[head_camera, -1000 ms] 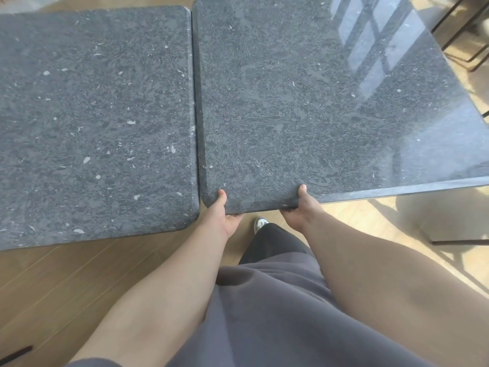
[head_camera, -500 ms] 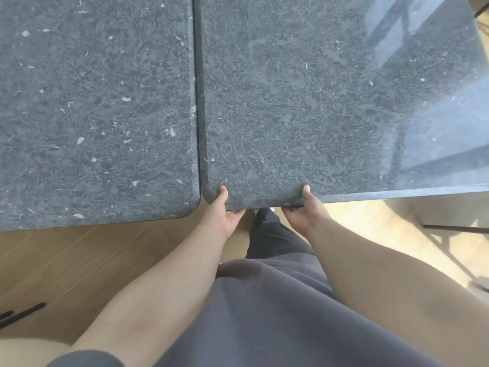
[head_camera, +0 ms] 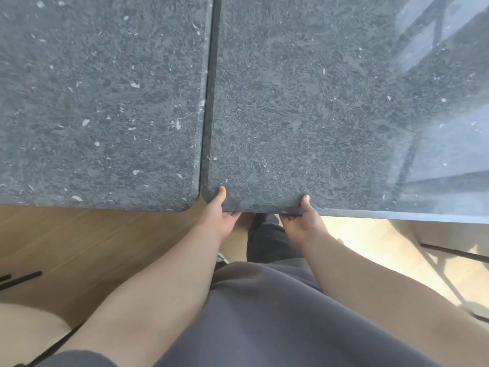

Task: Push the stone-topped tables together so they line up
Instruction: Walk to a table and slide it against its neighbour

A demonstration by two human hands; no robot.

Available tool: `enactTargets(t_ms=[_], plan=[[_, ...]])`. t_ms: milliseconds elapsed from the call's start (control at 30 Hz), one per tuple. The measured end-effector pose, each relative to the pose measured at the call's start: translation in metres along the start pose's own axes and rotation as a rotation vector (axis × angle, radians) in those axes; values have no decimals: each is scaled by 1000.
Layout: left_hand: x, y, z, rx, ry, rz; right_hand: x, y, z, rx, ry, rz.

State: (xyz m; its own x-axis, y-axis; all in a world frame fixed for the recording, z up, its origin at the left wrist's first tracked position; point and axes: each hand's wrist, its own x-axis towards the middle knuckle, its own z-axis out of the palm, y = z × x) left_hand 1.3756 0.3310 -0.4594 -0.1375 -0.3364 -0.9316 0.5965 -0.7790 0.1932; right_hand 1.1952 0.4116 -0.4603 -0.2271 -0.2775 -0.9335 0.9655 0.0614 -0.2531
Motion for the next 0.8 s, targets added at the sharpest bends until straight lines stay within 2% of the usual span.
enactTargets(t_ms=[300,400,500,700,800], plan=[[-9,-29,-14,-60,-29,5,4,-6,-14,-118,13,-4],[-11,-46,-4,-29,-49,-50,2,-21,-28,9,24,-30],[-8,-52,16,-105,-95,9,-1,-43,-29,121,8,-40],[-10,-58,36,-182,-22,6,4,-57,-25,49,86,-30],[-8,-61,37,-197,-31,21,4,-69,-29,56,69,-28]])
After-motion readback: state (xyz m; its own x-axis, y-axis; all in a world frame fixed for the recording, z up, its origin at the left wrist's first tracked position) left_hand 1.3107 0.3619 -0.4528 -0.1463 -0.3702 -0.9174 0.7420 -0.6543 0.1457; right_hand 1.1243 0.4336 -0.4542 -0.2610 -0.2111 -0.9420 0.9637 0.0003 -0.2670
